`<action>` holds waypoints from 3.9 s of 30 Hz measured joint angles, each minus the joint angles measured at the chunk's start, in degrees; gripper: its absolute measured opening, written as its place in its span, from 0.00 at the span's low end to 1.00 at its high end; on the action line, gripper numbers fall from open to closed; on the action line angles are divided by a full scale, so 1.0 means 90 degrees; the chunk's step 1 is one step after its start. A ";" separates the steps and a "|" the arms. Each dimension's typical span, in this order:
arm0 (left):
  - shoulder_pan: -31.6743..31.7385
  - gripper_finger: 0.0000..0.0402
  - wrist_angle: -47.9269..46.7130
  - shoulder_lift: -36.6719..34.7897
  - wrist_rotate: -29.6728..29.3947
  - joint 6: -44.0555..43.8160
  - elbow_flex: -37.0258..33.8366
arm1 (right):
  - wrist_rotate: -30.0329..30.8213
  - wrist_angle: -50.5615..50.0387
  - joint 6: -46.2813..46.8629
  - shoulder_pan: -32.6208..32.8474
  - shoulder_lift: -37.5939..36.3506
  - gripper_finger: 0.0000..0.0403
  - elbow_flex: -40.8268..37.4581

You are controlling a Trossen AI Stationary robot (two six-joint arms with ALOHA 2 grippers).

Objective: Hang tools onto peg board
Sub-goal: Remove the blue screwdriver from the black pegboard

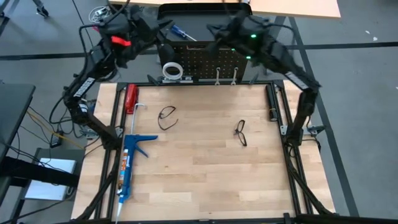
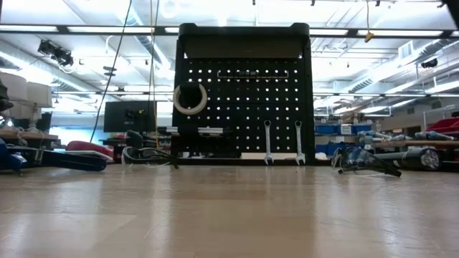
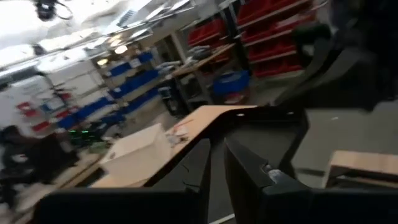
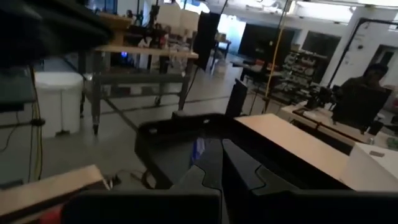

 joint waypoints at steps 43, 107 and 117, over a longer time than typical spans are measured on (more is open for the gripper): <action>0.1626 0.13 0.0238 0.0628 0.0906 -0.2328 -0.0496 | -0.2642 -0.1807 0.1950 -0.0280 -0.0872 0.07 -0.0005; 0.1884 0.12 0.3886 0.3224 -0.2973 0.6029 0.1152 | -0.2005 -0.1575 0.2824 -0.0226 -0.0409 0.03 -0.0282; 0.1636 0.07 0.2995 0.3202 -0.2984 0.6403 0.1165 | -0.2507 -0.1569 0.2812 -0.0228 -0.0426 0.05 -0.0279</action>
